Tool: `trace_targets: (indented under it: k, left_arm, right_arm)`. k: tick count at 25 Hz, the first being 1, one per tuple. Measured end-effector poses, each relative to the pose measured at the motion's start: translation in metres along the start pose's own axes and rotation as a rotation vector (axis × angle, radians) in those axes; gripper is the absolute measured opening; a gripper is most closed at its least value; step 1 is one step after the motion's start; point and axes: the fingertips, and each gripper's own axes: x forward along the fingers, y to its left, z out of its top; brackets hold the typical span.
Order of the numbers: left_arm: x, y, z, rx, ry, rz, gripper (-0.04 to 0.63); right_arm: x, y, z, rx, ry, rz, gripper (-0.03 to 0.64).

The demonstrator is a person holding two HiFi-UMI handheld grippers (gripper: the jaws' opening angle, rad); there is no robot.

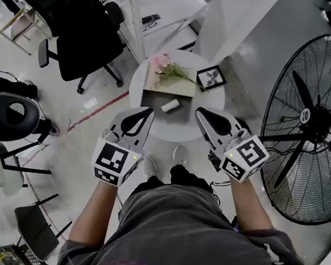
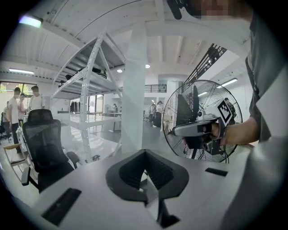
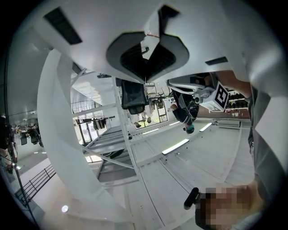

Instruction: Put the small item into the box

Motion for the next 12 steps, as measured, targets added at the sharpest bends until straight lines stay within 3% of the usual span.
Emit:
trace_targets:
  k: [12]
  left_arm:
    - [-0.005, -0.013, 0.011, -0.013, -0.034, -0.007, 0.014]
  right_arm:
    - [-0.014, 0.006, 0.008, 0.001, -0.022, 0.012, 0.020]
